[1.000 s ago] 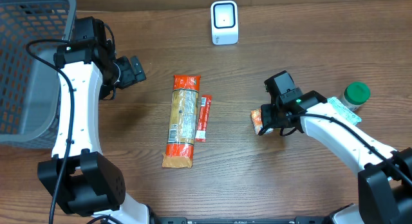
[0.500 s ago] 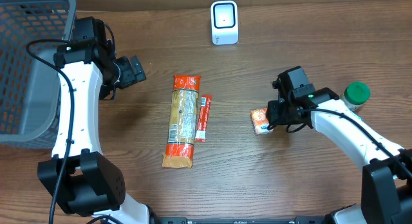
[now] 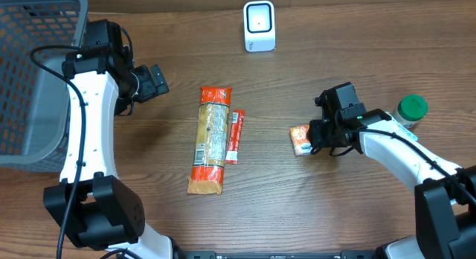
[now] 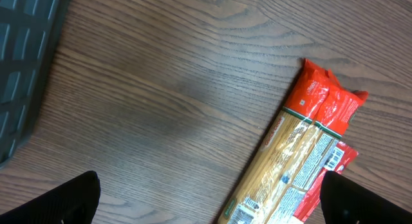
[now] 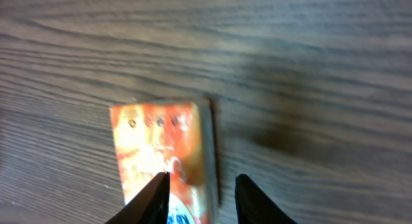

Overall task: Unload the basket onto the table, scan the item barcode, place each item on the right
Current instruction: 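Lift the orange box with the right gripper and rotate it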

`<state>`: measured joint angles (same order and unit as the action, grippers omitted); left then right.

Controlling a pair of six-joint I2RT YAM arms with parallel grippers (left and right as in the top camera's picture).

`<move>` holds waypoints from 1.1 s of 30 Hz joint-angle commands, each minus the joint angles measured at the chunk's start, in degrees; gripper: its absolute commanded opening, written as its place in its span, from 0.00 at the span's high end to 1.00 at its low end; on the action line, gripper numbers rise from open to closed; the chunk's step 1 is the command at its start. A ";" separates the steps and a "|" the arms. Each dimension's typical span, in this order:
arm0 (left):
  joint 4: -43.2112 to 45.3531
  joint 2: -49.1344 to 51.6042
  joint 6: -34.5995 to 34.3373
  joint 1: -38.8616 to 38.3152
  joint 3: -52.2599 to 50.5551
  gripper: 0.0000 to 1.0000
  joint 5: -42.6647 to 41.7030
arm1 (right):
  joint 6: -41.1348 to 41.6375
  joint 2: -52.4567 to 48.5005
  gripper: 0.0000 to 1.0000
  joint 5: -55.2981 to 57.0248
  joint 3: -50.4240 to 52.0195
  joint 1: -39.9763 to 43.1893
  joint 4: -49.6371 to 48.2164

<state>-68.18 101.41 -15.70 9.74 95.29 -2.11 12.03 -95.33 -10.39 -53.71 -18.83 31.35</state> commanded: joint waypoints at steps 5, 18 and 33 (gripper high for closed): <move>-0.13 0.13 0.92 -0.37 0.96 0.00 0.20 | -0.15 -3.23 0.67 -1.70 1.05 0.15 -3.21; -0.13 0.13 0.90 -0.37 0.96 0.00 0.20 | 0.13 -5.60 0.89 -7.39 -0.02 0.15 -4.55; -0.13 0.13 0.90 -0.37 0.96 0.00 0.20 | 3.58 1.18 0.96 -46.01 -1.86 7.54 -5.90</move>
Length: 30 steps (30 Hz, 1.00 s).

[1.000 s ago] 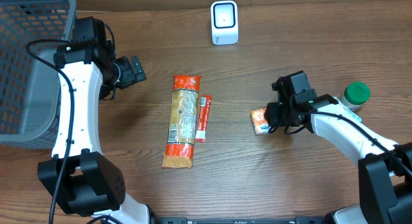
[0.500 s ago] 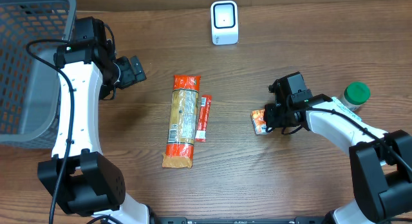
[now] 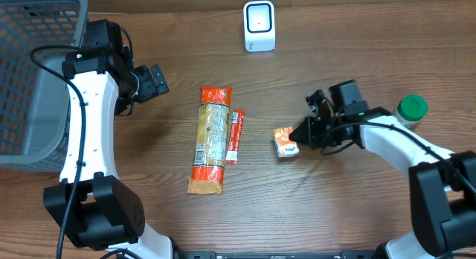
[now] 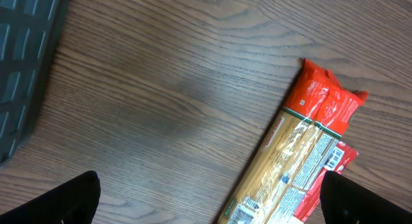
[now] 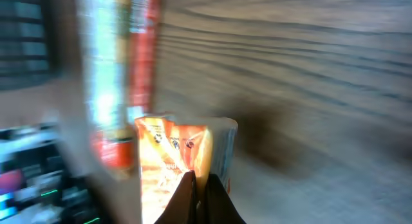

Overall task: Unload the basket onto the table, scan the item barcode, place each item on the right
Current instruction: 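Lift the orange box with the right gripper and rotate it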

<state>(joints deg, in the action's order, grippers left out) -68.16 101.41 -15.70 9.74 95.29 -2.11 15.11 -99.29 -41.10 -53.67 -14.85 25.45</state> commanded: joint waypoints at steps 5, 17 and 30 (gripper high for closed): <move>-0.15 0.13 0.92 -0.37 0.96 0.00 0.20 | 0.50 8.81 0.96 -28.48 -1.90 7.76 2.62; -0.15 0.13 0.92 -0.37 0.96 0.00 0.20 | -3.21 9.97 0.96 -48.83 -1.92 8.61 8.13; -0.15 0.13 0.92 -0.37 0.96 0.00 0.20 | -3.23 23.50 0.96 -48.78 -1.90 10.56 13.49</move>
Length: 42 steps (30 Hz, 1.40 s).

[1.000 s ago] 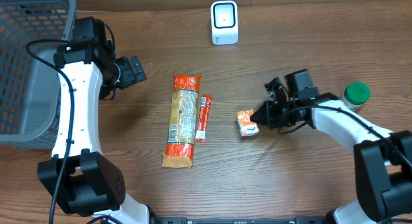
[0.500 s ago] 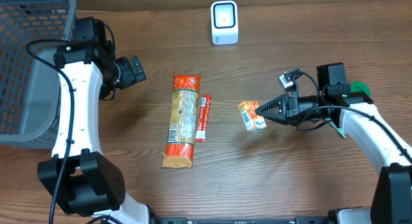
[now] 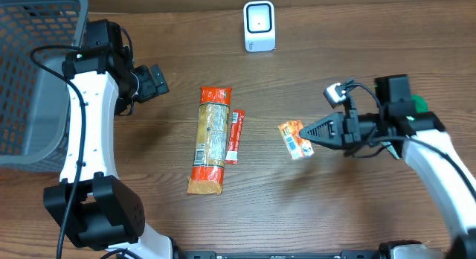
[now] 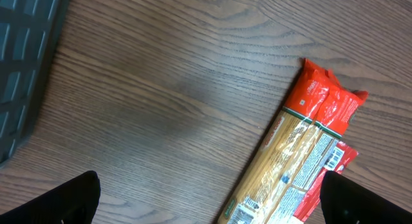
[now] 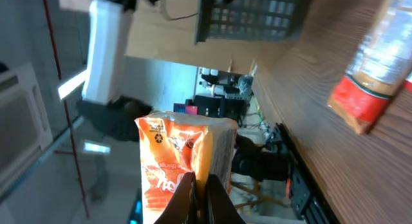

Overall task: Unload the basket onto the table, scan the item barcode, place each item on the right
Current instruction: 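Lift the orange box with the right gripper and rotate it, then carry the orange box up to the white scanner window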

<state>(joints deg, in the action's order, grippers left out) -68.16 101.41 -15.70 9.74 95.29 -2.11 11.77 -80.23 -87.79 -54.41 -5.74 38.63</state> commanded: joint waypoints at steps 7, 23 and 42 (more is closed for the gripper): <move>-0.15 0.13 0.90 -0.37 0.96 0.00 0.20 | 3.26 13.44 0.96 -2.10 -1.16 6.64 5.46; -0.15 0.13 0.90 -0.37 0.96 0.00 0.20 | 3.41 17.53 0.96 -1.70 -1.16 7.69 9.07; -0.15 0.13 0.90 -0.39 0.96 0.00 0.20 | 0.22 15.15 0.96 54.71 -1.16 7.67 12.09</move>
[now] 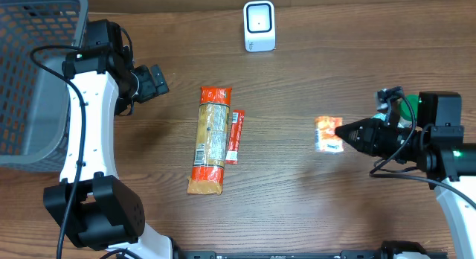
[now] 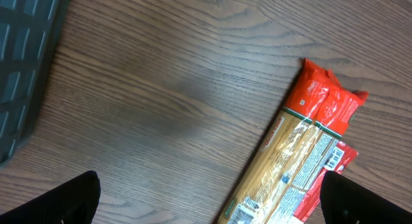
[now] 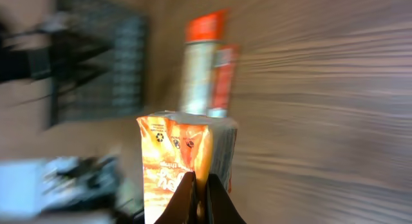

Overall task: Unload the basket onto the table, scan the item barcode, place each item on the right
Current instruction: 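Carry the orange box up to the white scanner window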

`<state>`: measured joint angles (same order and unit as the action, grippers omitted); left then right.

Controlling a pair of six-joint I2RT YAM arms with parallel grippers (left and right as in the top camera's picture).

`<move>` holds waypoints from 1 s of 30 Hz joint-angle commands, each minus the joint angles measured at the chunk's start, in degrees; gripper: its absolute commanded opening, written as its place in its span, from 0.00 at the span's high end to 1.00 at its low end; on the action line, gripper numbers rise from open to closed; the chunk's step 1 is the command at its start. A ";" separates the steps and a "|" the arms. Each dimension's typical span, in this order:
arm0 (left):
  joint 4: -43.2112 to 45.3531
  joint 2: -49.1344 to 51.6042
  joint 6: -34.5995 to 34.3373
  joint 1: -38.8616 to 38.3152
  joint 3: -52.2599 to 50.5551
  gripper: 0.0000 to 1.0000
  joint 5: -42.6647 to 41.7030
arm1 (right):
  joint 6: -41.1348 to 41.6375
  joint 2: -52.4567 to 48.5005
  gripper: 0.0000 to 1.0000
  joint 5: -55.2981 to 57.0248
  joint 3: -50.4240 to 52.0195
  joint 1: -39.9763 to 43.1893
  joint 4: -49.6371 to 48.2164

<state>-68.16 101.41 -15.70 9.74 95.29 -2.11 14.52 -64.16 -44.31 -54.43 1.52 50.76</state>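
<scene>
My right gripper is shut on a small orange packet, held above the table right of centre. In the right wrist view the packet stands upright, pinched by its fold between the fingers, and the background is blurred. The white barcode scanner stands at the far edge, well away from the packet. My left gripper hangs open over bare wood at the left; only its dark fingertips show at the bottom corners of the left wrist view.
A long pasta packet with red ends lies mid-table, a thin red stick packet beside it. A grey mesh basket fills the far left. A green-capped bottle stands behind my right arm.
My right gripper, still shut on the orange packet, has carried it further right, and the wrist view now faces the table rather than the room. The left arm is unchanged.
The orange packet lay on the table with my right gripper open around it. Then the gripper was shut on it, a little to the left. Later it was held in the air, tilted, and now it is farther right. The left arm stayed still throughout.
</scene>
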 commanded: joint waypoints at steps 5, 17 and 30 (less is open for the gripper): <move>-0.15 0.13 0.92 -0.37 0.96 0.00 0.20 | -3.04 -2.47 0.96 11.13 -1.14 0.44 -1.16; -0.15 0.13 0.90 -0.37 0.96 0.00 0.20 | -0.57 -3.76 0.96 16.57 -10.58 0.26 2.75; -0.15 0.13 0.90 -0.37 0.96 0.00 0.20 | -0.87 -30.14 0.96 39.50 -65.61 -11.76 31.36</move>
<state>-68.12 101.41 -15.70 9.74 95.29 -2.11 13.74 -88.42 -12.97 -108.57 -8.23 79.79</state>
